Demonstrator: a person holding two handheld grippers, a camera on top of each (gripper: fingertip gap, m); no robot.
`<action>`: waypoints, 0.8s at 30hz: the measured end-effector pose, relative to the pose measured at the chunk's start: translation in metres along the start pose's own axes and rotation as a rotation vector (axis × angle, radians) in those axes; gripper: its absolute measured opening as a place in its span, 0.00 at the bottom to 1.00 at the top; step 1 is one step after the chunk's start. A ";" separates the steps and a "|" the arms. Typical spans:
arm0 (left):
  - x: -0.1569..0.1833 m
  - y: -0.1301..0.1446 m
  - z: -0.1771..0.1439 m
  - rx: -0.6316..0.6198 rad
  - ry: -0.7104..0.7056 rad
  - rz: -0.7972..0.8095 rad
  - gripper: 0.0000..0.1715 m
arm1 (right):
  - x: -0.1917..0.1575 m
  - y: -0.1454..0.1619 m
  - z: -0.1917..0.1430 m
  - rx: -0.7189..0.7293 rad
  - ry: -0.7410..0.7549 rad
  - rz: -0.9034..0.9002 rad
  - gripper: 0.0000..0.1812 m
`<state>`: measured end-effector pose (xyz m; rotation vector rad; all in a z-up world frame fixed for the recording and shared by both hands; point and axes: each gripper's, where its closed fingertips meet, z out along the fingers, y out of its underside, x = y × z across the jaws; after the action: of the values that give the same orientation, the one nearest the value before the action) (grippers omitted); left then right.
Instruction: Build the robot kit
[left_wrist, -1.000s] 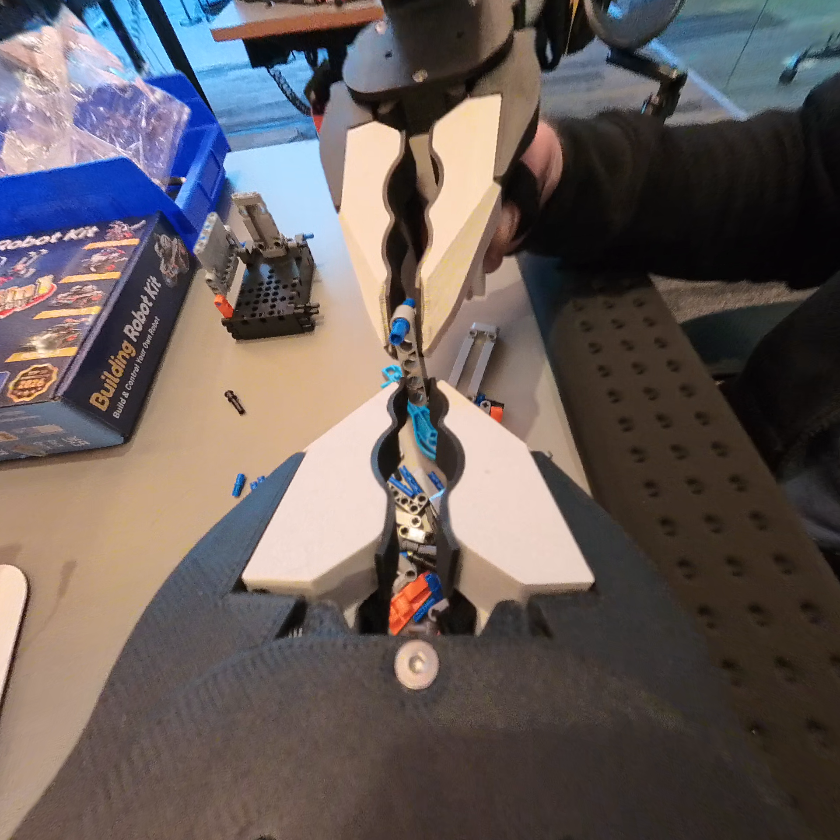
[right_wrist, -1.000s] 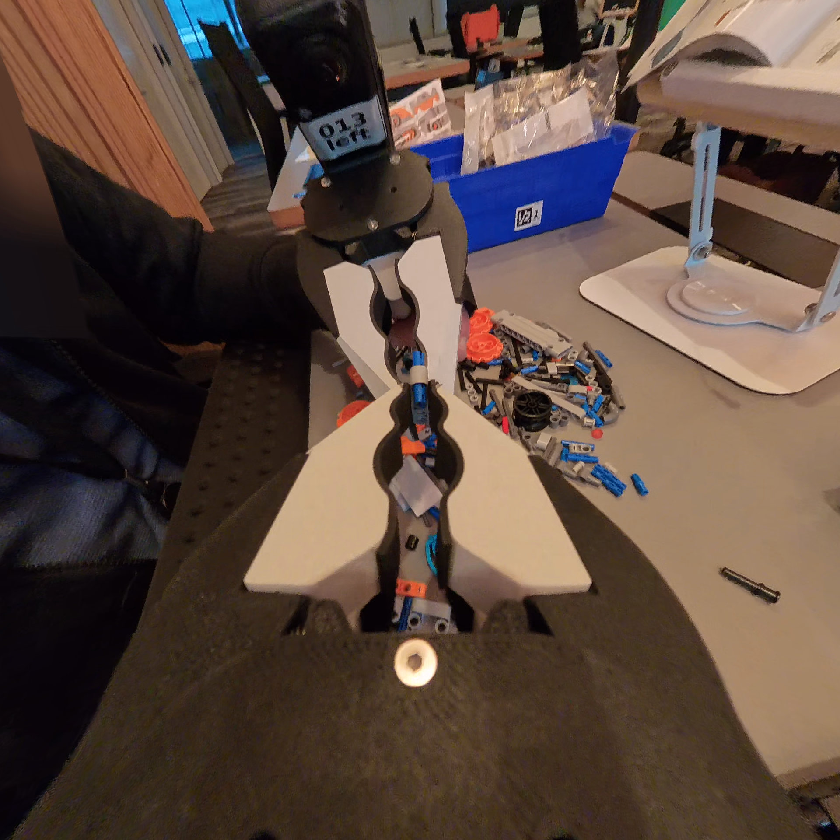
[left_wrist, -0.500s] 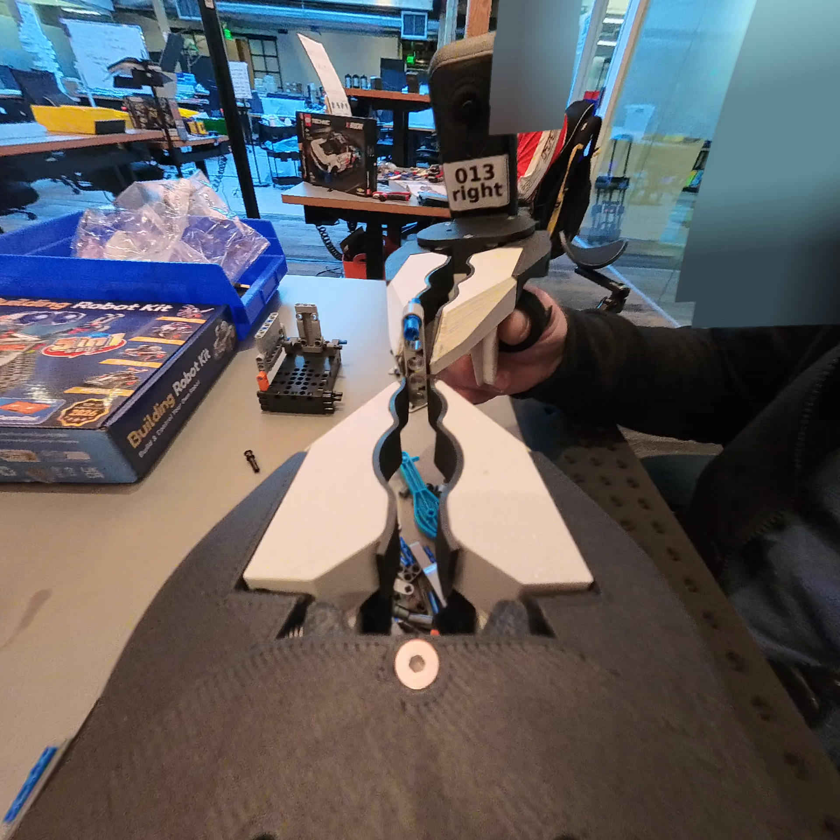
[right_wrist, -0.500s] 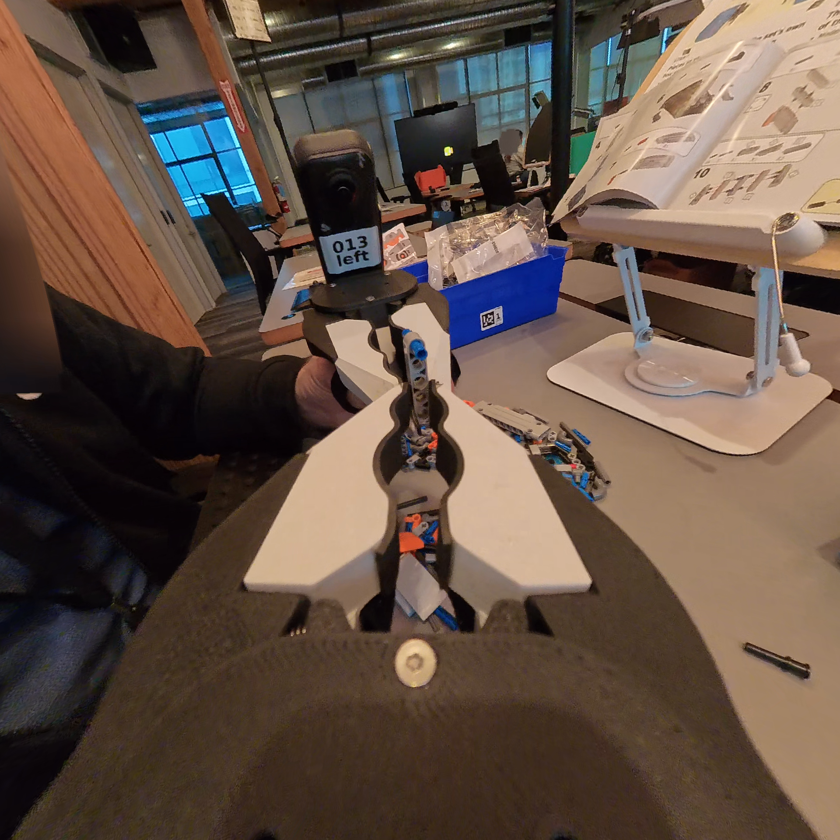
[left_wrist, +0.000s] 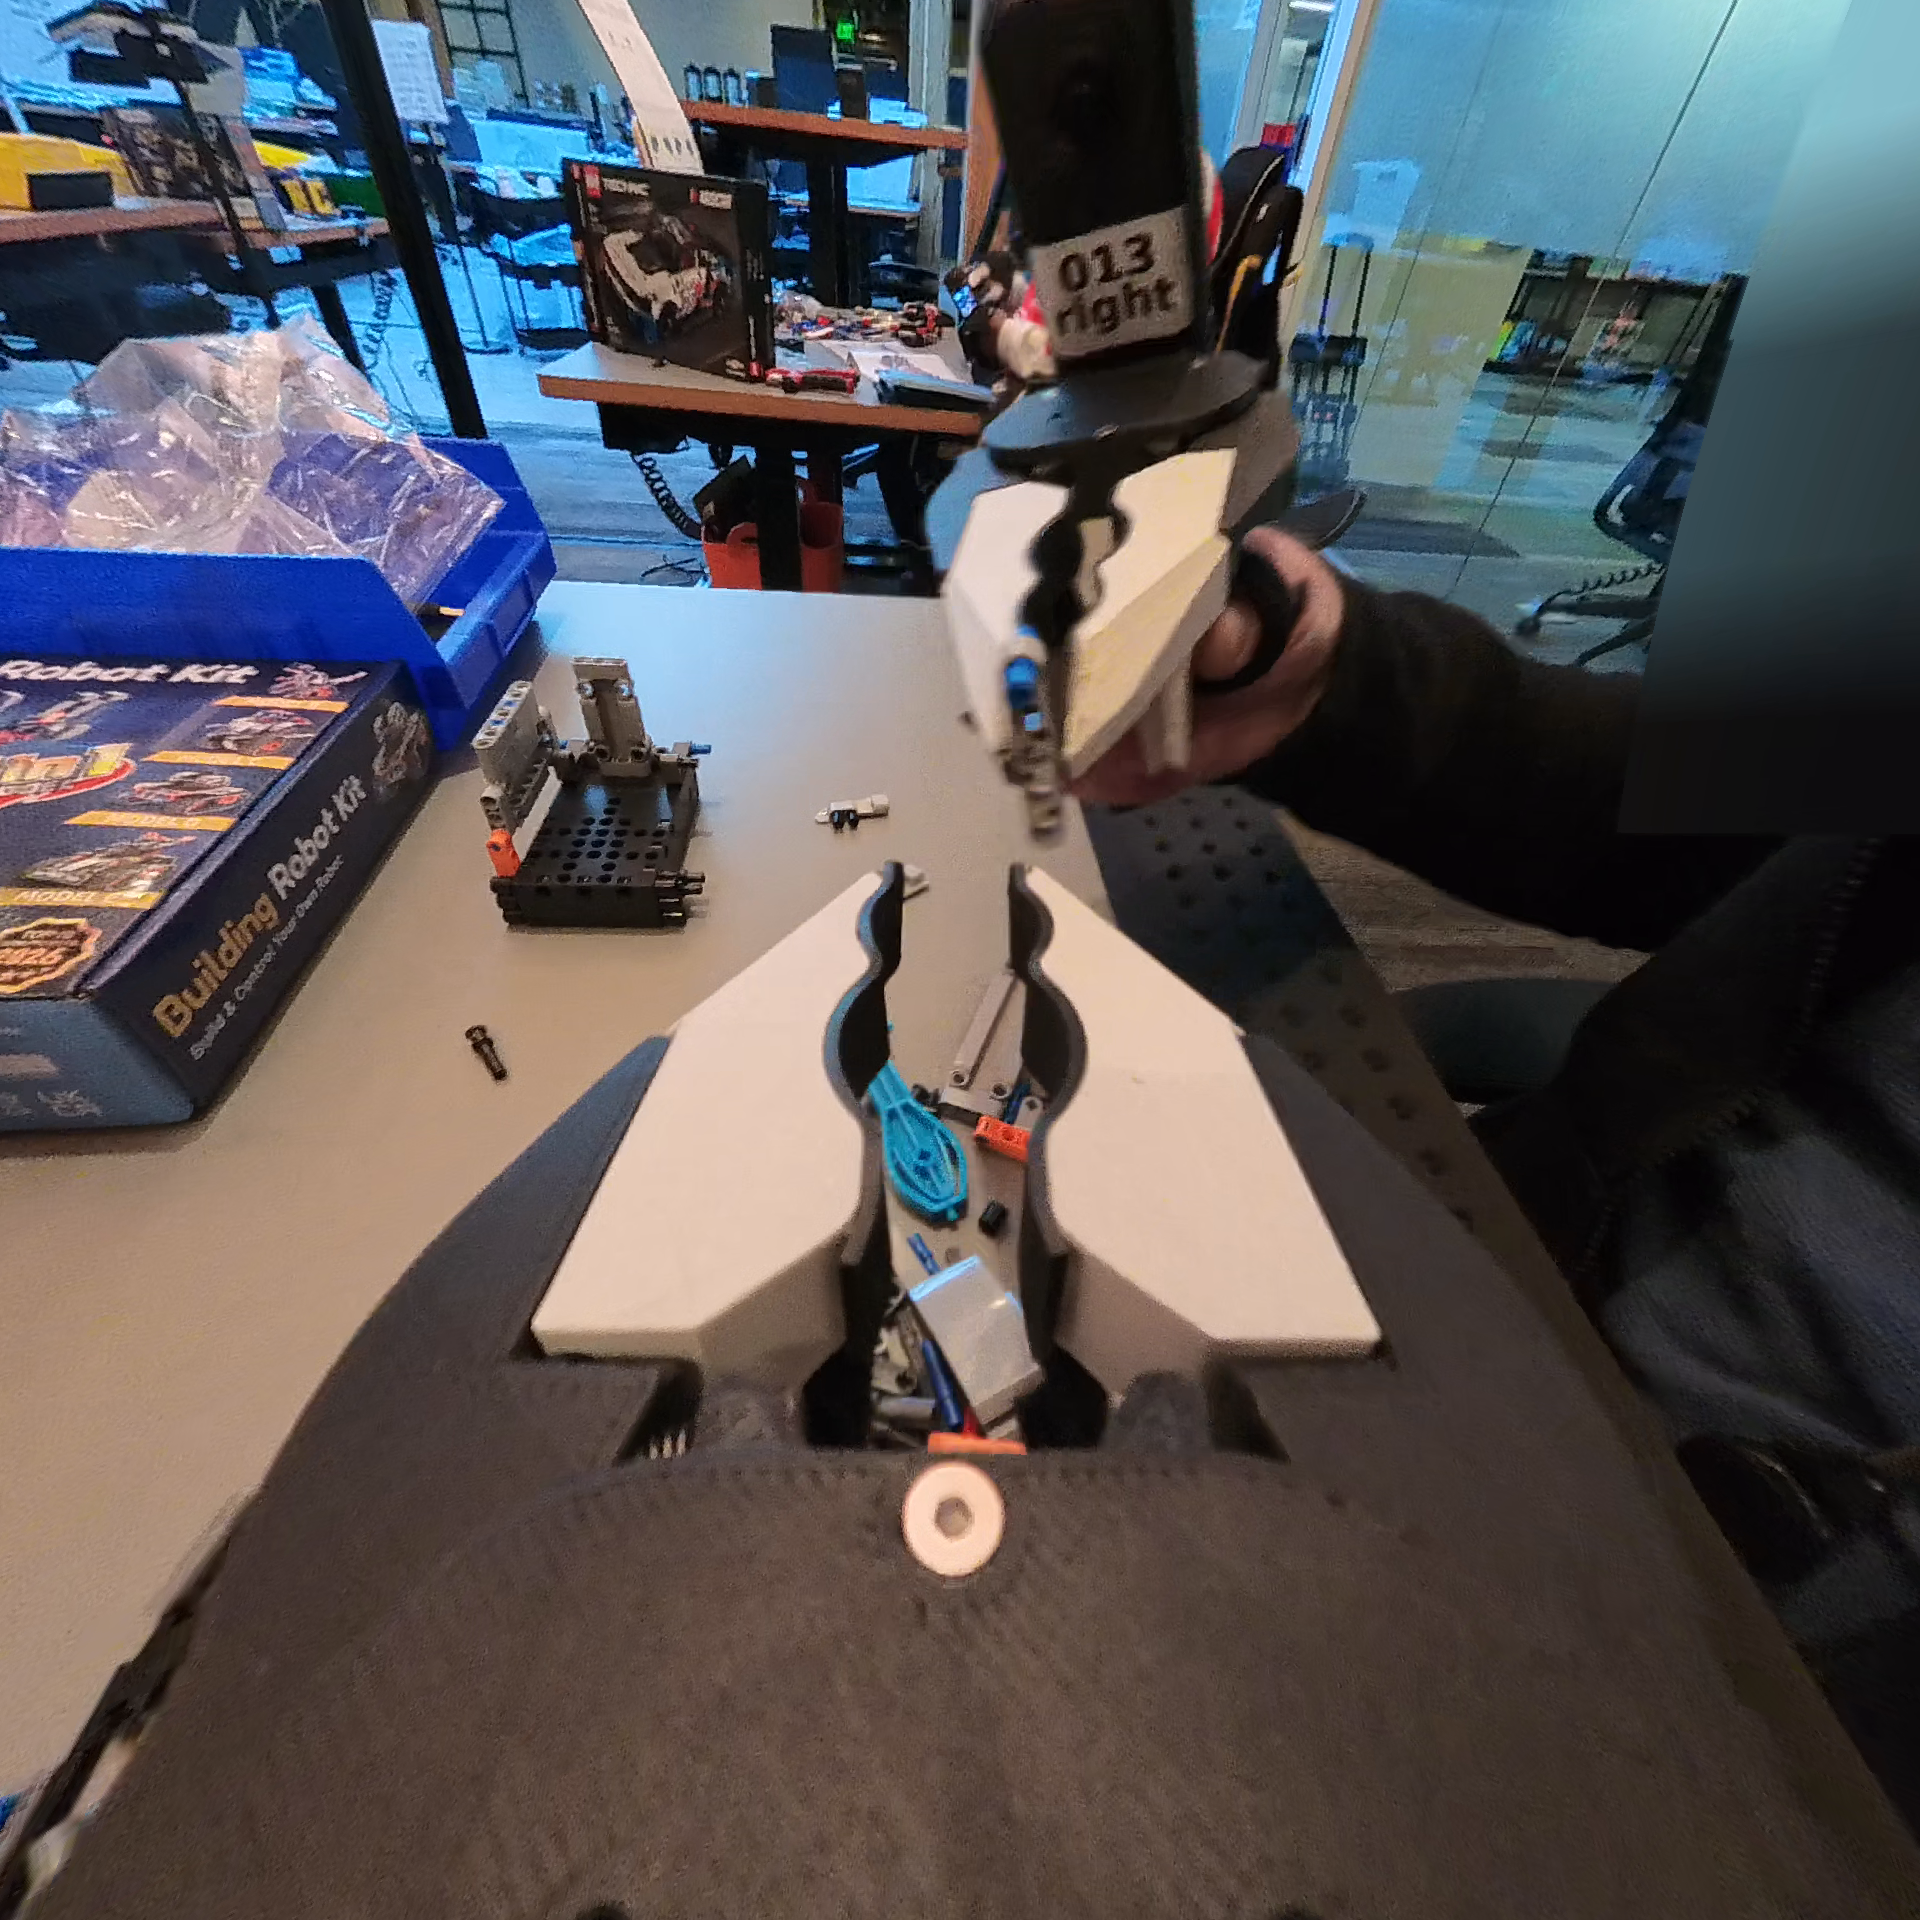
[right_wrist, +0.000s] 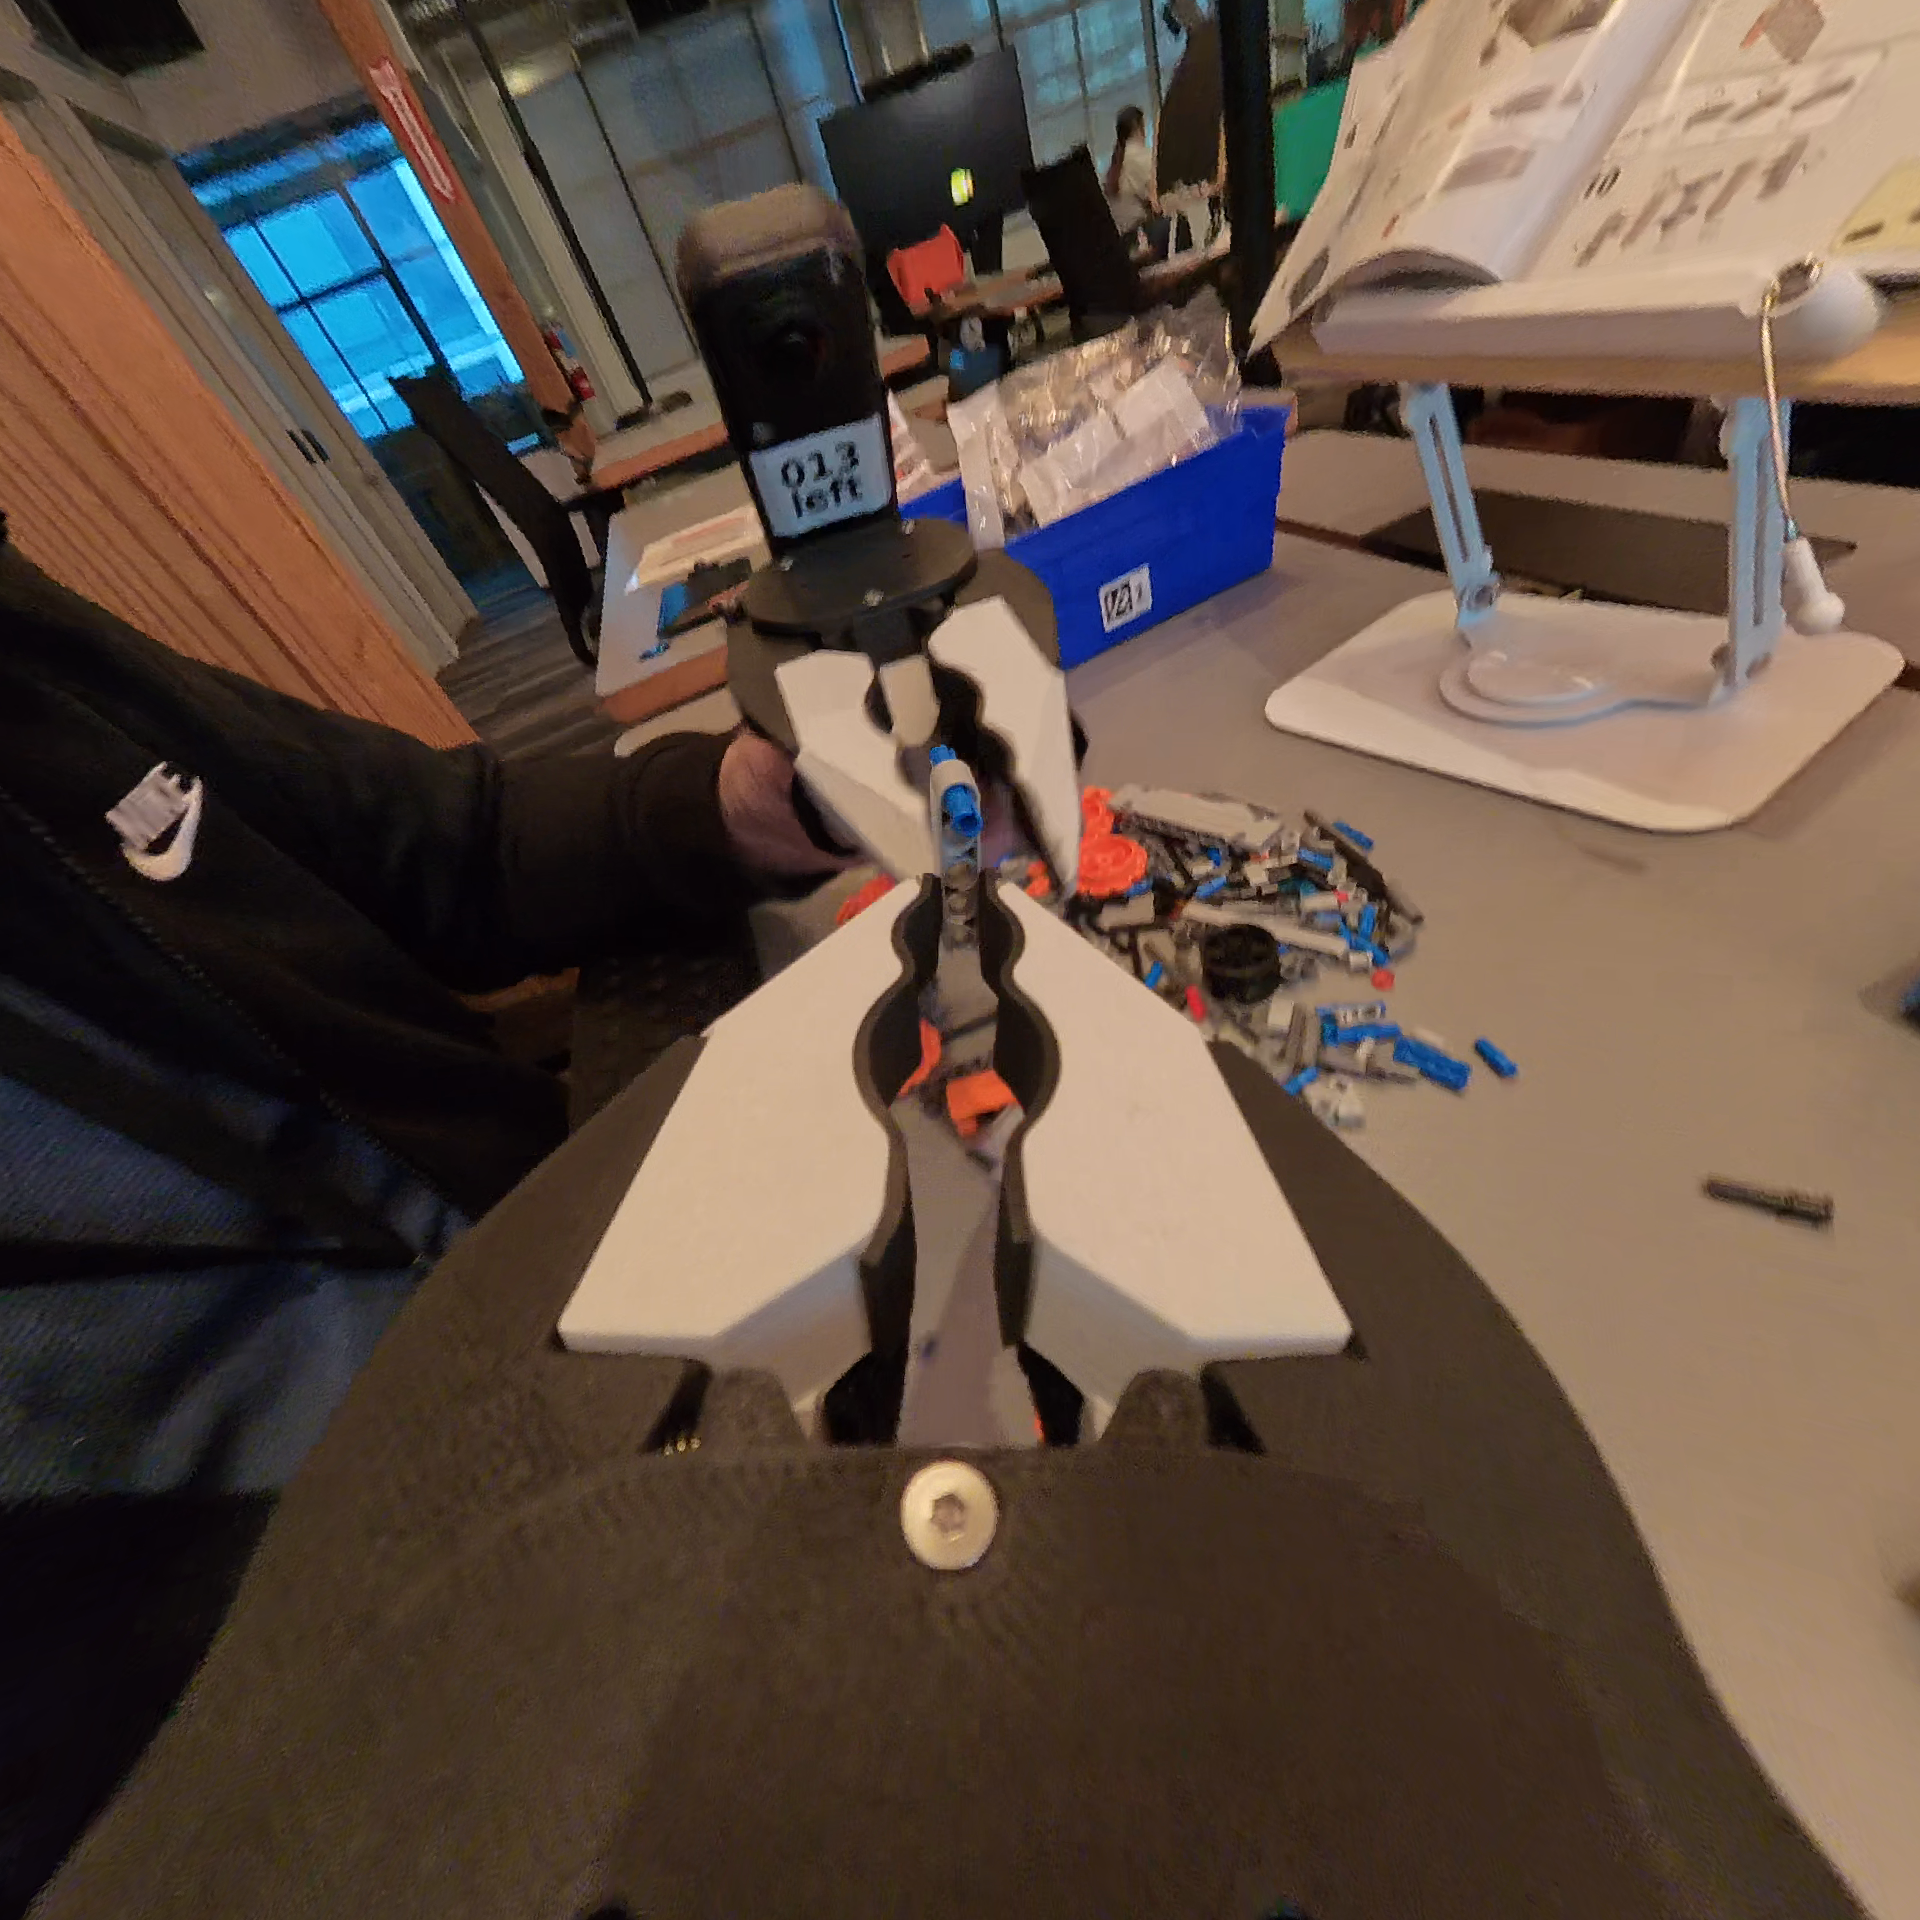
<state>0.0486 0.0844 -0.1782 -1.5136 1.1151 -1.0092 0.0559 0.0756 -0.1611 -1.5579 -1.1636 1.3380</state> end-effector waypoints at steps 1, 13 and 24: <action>-0.003 0.000 -0.003 -0.008 -0.014 0.009 0.10 | -0.004 0.006 -0.007 -0.046 0.002 0.013 0.02; -0.037 0.059 -0.032 -0.323 -0.116 -0.065 0.06 | 0.054 0.141 -0.088 -0.547 0.283 0.411 0.02; -0.041 0.082 -0.029 -0.404 -0.106 -0.101 0.05 | 0.080 0.163 -0.094 -0.618 0.358 0.469 0.04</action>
<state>-0.0031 0.1087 -0.2560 -1.9380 1.2265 -0.7877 0.1772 0.1048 -0.3233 -2.5200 -1.0708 0.9362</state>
